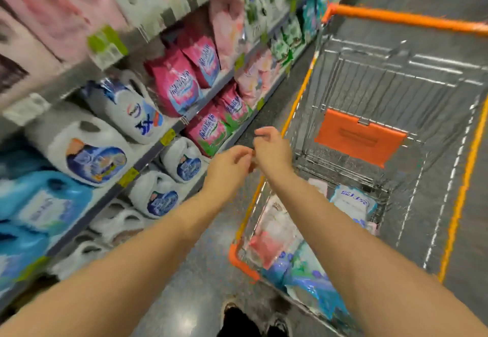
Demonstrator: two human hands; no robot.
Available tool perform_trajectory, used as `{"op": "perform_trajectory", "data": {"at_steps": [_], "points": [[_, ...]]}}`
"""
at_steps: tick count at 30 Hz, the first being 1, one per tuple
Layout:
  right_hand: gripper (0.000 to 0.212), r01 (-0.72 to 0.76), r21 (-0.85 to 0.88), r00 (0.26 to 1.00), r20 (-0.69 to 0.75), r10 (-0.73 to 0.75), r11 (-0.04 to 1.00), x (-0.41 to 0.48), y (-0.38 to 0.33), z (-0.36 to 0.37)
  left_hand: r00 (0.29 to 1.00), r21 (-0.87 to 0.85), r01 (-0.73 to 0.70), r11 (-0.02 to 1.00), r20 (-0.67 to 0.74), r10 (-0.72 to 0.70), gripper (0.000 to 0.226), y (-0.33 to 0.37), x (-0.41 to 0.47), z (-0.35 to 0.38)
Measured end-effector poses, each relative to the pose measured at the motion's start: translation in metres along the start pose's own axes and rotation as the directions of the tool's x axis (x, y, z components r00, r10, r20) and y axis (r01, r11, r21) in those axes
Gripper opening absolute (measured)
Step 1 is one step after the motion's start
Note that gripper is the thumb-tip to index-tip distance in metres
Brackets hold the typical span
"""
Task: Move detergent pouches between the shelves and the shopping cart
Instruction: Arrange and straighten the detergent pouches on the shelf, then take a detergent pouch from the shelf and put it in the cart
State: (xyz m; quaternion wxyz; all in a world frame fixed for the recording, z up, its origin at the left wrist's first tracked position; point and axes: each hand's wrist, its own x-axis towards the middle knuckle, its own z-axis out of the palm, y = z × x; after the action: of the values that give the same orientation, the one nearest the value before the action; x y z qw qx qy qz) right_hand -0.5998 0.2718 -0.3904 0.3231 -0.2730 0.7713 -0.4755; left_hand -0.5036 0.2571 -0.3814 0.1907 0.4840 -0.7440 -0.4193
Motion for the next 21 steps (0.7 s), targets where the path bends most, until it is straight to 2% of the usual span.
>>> {"op": "perform_trajectory", "data": {"at_steps": [3,6,9,14,18,21], "points": [[0.019,0.289,-0.022,0.949,0.136,-0.283,0.957,-0.019,-0.081,0.015,0.988,-0.025,-0.070,0.997,-0.139,0.065,0.024,0.026,-0.007,-0.073],[0.018,0.529,-0.032,0.827,0.246,-0.506,0.848,-0.048,-0.155,0.048,0.938,-0.021,-0.118,0.993,-0.331,0.104,0.028,0.038,-0.017,-0.154],[0.018,0.694,0.012,0.688,0.283,-0.668,0.720,-0.079,-0.221,0.091,0.855,-0.005,-0.164,0.986,-0.499,0.140,0.028,0.042,-0.032,-0.234],[0.017,0.848,0.092,0.465,0.341,-0.817,0.521,-0.133,-0.319,0.171,0.710,0.047,-0.241,0.969,-0.672,0.209,0.026,0.036,-0.069,-0.368],[0.013,0.908,0.166,0.317,0.327,-0.890,0.384,-0.171,-0.393,0.237,0.604,0.102,-0.269,0.958,-0.756,0.250,0.025,0.020,-0.103,-0.490],[0.011,0.941,0.216,0.194,0.288,-0.938,0.260,-0.195,-0.454,0.286,0.517,0.210,-0.243,0.947,-0.798,0.310,0.018,0.013,-0.133,-0.582]]}}
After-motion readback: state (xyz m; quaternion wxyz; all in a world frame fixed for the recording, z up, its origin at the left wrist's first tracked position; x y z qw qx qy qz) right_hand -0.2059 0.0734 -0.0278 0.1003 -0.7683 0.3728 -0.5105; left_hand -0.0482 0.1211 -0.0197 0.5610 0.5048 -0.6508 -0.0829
